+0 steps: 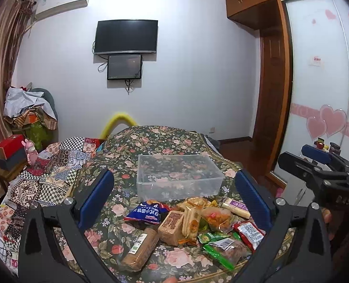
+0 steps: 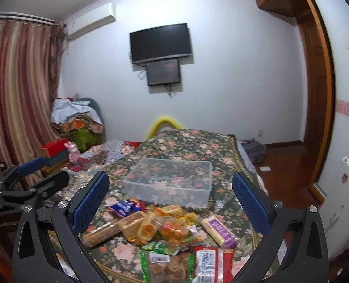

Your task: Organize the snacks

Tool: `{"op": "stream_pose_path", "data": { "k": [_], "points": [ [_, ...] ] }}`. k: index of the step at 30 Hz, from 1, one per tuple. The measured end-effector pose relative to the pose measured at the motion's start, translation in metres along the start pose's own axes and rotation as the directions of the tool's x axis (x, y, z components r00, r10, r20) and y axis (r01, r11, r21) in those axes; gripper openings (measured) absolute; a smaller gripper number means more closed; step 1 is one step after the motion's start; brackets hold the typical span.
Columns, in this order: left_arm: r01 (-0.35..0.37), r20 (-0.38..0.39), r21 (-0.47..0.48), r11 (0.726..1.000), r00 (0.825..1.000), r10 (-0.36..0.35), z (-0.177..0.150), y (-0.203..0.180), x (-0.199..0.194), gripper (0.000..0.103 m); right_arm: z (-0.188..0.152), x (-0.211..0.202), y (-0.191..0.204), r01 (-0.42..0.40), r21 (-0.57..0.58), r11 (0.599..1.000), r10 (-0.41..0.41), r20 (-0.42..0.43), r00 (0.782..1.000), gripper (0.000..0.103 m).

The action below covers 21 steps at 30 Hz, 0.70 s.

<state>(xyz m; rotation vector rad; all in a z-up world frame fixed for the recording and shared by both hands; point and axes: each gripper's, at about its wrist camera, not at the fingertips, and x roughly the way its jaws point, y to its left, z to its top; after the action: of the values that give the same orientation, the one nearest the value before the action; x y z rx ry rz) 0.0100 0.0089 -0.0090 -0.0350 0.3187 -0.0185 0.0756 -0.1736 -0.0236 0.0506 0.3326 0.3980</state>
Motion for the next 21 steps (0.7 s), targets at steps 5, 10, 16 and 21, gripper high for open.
{"op": "stream_pose_path", "data": {
  "k": [5,10,16,21],
  "points": [
    [-0.011,-0.044,0.002,1.000,0.999,0.011,-0.005,0.011,0.014,0.097,-0.007,0.019,-0.018,0.004,0.041,0.999,0.000,-0.077,0.997,0.103],
    [-0.019,-0.145,0.002,1.000,0.989,0.019,-0.018,0.030,0.040,0.081,-0.025,0.034,-0.036,0.053,0.028,0.998,-0.048,-0.166,0.985,0.103],
    [-0.008,-0.291,0.009,1.000,0.957,0.010,-0.046,0.050,0.073,0.060,-0.048,0.045,-0.056,0.097,0.022,0.995,-0.087,-0.277,0.957,0.097],
    [0.007,-0.401,0.018,1.000,0.916,0.001,-0.075,0.060,0.098,0.056,-0.070,0.057,-0.065,0.092,0.025,0.995,-0.077,-0.365,0.928,0.089]
  ]
}}
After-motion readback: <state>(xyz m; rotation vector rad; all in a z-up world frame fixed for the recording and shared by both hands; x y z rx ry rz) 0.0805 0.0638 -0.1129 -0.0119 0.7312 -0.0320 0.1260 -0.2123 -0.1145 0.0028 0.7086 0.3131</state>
